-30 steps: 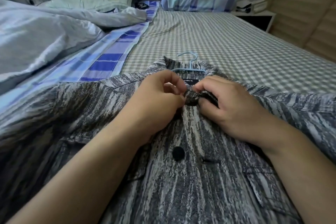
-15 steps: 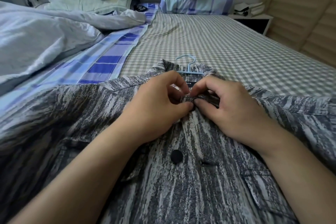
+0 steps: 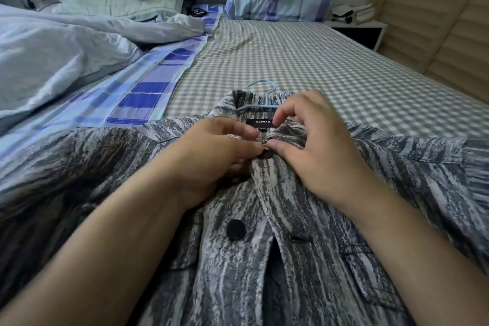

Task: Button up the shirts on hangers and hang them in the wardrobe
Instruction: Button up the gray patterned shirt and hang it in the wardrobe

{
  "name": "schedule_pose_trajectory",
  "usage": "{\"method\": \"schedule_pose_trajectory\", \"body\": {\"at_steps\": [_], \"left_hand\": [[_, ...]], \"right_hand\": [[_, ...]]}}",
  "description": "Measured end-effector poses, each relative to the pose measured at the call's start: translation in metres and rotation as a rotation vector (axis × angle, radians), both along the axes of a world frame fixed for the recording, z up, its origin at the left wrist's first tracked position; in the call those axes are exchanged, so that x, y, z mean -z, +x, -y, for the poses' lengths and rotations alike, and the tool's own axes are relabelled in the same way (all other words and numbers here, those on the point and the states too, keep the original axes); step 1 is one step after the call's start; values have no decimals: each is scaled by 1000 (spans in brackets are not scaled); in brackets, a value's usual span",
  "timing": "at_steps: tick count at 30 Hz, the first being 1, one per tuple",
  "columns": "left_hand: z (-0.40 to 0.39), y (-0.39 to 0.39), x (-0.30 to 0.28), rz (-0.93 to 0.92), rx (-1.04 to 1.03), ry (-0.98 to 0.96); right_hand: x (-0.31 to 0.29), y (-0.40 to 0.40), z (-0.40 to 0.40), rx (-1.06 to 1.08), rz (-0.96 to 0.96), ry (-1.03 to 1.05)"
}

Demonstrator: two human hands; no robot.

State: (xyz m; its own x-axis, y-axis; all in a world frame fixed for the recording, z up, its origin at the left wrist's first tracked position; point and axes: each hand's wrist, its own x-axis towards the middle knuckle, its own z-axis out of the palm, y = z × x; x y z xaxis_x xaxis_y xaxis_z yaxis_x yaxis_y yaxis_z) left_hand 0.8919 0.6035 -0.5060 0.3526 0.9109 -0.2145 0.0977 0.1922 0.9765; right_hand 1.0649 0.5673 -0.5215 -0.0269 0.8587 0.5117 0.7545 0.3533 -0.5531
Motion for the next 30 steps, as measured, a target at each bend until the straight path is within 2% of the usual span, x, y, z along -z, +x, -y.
{"method": "schedule_pose_trajectory", "body": {"at_steps": [2,6,7,9,11,14,15,19,21,22,23,26,28,30], "left_hand": [[-3,-3,0,136,33,-142],[-4,-3,3,123,25,-165],[-4,-3,3,77,16,-131],[-3,-3,4,-154,0,45],[2,0,1,-355,12,190],[6,4,0,-433,16,262],[5,3,0,-386,1,251],[4,2,-1,47,-47,-4],[4,2,0,106,-63,-22],[3,3,2,80,-76,33],[2,3,4,-9,-89,151],[0,4,10,-425,-133,598],[2,5,11,-632,-103,738],[1,2,12,-828,-45,774]], "right_hand": [[0,-1,0,5,21,-12],[1,3,2,-60,35,-60],[0,4,3,-73,34,-70],[-5,4,8,-84,66,-90],[-8,2,12,-87,212,-95],[-11,-1,15,-57,409,-65],[-13,-2,15,-46,428,-57],[-13,-3,15,-51,363,-12],[-9,-2,12,-74,333,-6],[-7,-1,11,-86,294,-19],[-4,-1,9,-97,252,-35],[4,0,5,-105,196,-84],[7,-2,3,-97,173,-155],[11,-3,-1,-87,172,-225]]}}
